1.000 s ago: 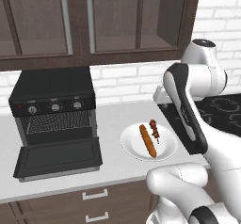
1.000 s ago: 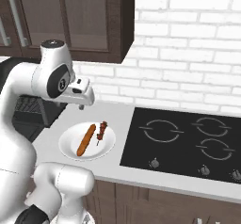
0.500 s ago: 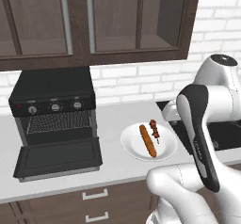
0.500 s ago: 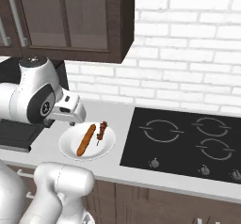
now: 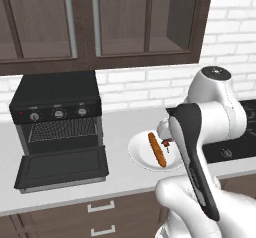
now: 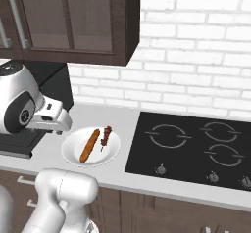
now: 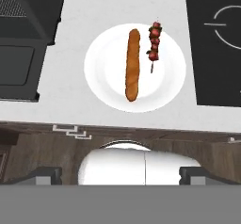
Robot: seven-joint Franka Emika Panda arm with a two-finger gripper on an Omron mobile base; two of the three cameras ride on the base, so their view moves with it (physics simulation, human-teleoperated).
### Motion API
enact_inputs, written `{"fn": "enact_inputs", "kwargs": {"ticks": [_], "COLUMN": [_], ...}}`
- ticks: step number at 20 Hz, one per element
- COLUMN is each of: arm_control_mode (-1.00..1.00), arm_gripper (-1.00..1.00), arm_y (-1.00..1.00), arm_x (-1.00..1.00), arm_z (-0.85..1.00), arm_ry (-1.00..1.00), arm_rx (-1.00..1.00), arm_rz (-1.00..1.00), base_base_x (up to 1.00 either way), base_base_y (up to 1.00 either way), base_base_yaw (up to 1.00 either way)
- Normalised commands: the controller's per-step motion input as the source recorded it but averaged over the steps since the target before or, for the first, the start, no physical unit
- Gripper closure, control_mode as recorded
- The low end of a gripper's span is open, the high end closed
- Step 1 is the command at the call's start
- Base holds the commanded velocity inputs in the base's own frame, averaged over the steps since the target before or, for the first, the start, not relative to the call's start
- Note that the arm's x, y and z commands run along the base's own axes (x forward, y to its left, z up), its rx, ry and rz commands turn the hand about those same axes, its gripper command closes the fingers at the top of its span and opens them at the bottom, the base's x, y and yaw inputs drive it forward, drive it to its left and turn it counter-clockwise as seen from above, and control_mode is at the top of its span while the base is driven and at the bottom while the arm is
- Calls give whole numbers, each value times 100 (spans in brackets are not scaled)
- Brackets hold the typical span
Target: Pick up the kebab skewer and baguette bread, and place them inside the toaster oven. Close the toaster oven door and start by setting the timer.
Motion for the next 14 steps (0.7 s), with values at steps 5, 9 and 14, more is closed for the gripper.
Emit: {"fn": "enact_inputs", "kwargs": {"ticks": [5, 9, 14], "arm_control_mode": [-100, -100, -100], "arm_gripper": [-100, -100, -100], "arm_y": [67, -78, -65], "arm_x": [0, 0, 2], "arm_z": [-7, 3, 0], "arm_ry": [0, 0, 1], "arm_rx": [-6, 11, 9], "arm_rz": [0, 1, 0], "base_base_x": [0, 0, 0], "base_base_y": [0, 0, 0], "base_base_yaw": [0, 0, 0]}}
